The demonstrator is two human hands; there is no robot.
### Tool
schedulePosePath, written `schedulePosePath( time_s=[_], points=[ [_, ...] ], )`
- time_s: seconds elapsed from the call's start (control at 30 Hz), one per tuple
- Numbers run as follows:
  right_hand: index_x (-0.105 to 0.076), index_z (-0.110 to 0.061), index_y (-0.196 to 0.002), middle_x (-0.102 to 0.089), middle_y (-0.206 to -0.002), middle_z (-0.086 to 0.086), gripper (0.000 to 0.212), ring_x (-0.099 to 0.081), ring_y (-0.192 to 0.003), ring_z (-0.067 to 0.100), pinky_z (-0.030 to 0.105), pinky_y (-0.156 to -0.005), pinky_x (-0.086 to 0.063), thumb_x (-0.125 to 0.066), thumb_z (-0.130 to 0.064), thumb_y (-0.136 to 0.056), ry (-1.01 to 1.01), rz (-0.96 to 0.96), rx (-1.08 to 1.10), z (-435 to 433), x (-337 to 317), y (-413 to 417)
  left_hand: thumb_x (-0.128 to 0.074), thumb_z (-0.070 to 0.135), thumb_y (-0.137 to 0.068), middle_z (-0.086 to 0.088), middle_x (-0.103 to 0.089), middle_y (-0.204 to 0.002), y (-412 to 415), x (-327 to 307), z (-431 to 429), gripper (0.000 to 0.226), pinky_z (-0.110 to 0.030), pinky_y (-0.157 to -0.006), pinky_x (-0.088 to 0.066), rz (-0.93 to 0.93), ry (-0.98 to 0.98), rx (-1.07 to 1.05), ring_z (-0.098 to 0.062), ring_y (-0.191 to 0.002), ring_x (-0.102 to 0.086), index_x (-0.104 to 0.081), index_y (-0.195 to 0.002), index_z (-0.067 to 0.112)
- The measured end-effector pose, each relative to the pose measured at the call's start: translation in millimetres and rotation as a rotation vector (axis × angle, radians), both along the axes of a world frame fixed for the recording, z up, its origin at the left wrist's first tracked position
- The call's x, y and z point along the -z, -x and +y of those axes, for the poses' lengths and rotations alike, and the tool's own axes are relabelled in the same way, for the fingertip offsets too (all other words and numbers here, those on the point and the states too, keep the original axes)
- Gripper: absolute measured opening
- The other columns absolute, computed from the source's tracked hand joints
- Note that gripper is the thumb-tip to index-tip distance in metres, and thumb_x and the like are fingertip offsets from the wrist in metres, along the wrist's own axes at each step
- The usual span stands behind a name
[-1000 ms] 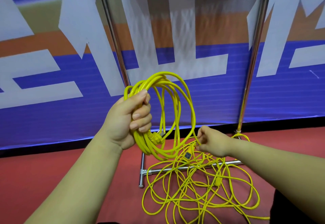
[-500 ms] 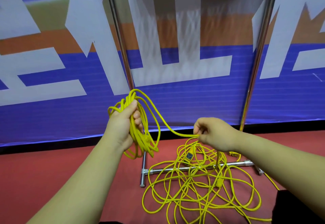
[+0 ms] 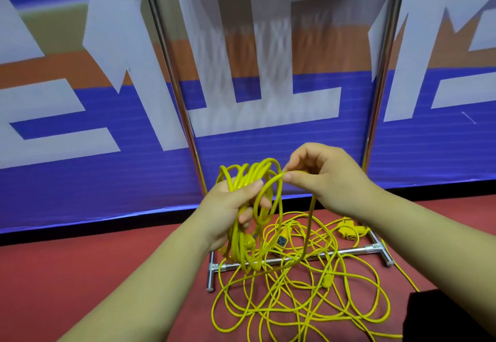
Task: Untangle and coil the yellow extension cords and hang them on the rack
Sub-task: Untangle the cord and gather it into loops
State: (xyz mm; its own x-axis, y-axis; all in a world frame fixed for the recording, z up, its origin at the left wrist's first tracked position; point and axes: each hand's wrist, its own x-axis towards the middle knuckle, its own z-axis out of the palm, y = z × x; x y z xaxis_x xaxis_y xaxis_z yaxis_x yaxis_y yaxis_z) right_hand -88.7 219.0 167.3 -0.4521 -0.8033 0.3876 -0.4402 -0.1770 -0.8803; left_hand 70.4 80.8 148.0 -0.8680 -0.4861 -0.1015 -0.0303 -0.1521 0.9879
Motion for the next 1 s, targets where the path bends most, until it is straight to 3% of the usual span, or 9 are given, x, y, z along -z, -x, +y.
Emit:
schedulePosePath(
  time_s=[0.2, 0.33, 0.4, 0.5, 0.67, 0.73, 0.83, 0.93, 1.0],
  points=[
    [-0.055, -0.009, -0.090, -0.059, -0.065, 0.000, 0.020, -0.056, -0.064, 0.014, 0.024, -0.063, -0.048, -0.074, -0.012, -0.085, -0.092, -0.156, -0.077, 5, 10, 23, -0.067, 0.024, -0.080, -0.004, -0.053, -0.062, 5, -17, 11, 0.017, -0.018, -0.037, -0.032, 0.095, -0.049, 0.029, -0.004, -0.035, -0.030, -0.059, -0.080, 0.008],
    [-0.048, -0.013, -0.099, -0.069, -0.079, 0.002, 0.015, -0.066, -0.087, 0.018, 0.032, -0.086, -0.052, -0.060, -0.005, -0.095, -0.261, -0.355, -0.237, 7, 23, 33, -0.064, 0.023, -0.083, -0.002, -0.050, -0.062, 4, -30, 1, 0.014, -0.017, -0.037, -0.030, 0.202, -0.071, -0.083, -0.002, -0.035, -0.029, -0.058, -0.073, 0.015],
    [-0.049, -0.013, -0.099, -0.070, -0.086, 0.005, 0.015, -0.064, -0.091, 0.019, 0.034, -0.087, -0.049, -0.061, -0.005, -0.096, -0.307, -0.355, -0.299, 6, 28, 37, -0.064, 0.023, -0.084, -0.001, -0.050, -0.062, 3, -33, -5, 0.013, -0.016, -0.037, -0.030, 0.209, -0.073, -0.129, -0.002, -0.034, -0.030, -0.058, -0.074, 0.016],
    [-0.054, -0.016, -0.097, -0.069, -0.090, 0.007, 0.016, -0.061, -0.085, 0.019, 0.034, -0.079, -0.046, -0.067, -0.014, -0.088, -0.390, -0.192, -0.391, 2, 41, 37, -0.064, 0.023, -0.084, 0.000, -0.049, -0.061, 2, -35, -10, 0.014, -0.015, -0.037, -0.031, 0.225, -0.086, -0.152, -0.001, -0.034, -0.030, -0.057, -0.073, 0.017],
    [-0.060, -0.032, -0.086, -0.063, -0.079, -0.001, 0.006, -0.054, -0.074, 0.017, 0.050, -0.073, -0.048, -0.064, -0.036, -0.086, -0.592, 0.162, -0.368, -2, 69, 43, -0.059, 0.027, -0.085, 0.006, -0.050, -0.062, -4, -42, -27, 0.007, -0.012, -0.035, -0.031, 0.307, -0.202, -0.201, -0.001, -0.031, -0.031, -0.057, -0.086, 0.020],
    [-0.064, -0.026, -0.092, -0.067, -0.080, 0.005, 0.006, -0.060, -0.071, 0.012, 0.041, -0.072, -0.050, -0.062, -0.022, -0.095, -0.511, 0.079, -0.265, -4, 63, 46, -0.061, 0.027, -0.085, 0.002, -0.059, -0.069, -9, -42, -35, 0.009, -0.013, -0.035, -0.032, 0.288, -0.214, -0.223, -0.001, -0.031, -0.033, -0.064, -0.088, 0.019],
    [-0.067, -0.018, -0.107, -0.060, -0.073, 0.002, 0.016, -0.057, -0.061, 0.011, 0.027, -0.064, -0.049, -0.055, -0.011, -0.100, -0.341, -0.067, -0.075, -8, 49, 50, -0.063, 0.025, -0.090, -0.008, -0.070, -0.101, -12, -27, -48, 0.016, -0.016, -0.035, -0.035, 0.086, -0.120, -0.293, -0.002, -0.034, -0.036, -0.074, -0.097, 0.016],
    [-0.066, -0.022, -0.123, -0.057, -0.058, -0.023, 0.026, -0.053, -0.053, -0.007, 0.008, -0.062, -0.039, -0.054, -0.016, -0.101, -0.314, 0.161, 0.038, -9, 38, 51, -0.064, 0.023, -0.096, -0.015, -0.062, -0.097, -14, -5, -58, 0.016, -0.018, -0.035, -0.032, -0.087, 0.027, -0.444, -0.006, -0.036, -0.037, -0.074, -0.087, 0.014],
    [-0.060, -0.022, -0.133, -0.054, -0.058, -0.027, 0.032, -0.051, -0.058, -0.016, 0.006, -0.061, -0.038, -0.055, -0.017, -0.101, -0.334, 0.283, 0.035, -9, 32, 47, -0.063, 0.021, -0.097, -0.010, -0.063, -0.085, -14, 4, -61, 0.018, -0.018, -0.036, -0.030, -0.138, 0.088, -0.500, -0.006, -0.036, -0.037, -0.068, -0.083, 0.012]
  ],
)
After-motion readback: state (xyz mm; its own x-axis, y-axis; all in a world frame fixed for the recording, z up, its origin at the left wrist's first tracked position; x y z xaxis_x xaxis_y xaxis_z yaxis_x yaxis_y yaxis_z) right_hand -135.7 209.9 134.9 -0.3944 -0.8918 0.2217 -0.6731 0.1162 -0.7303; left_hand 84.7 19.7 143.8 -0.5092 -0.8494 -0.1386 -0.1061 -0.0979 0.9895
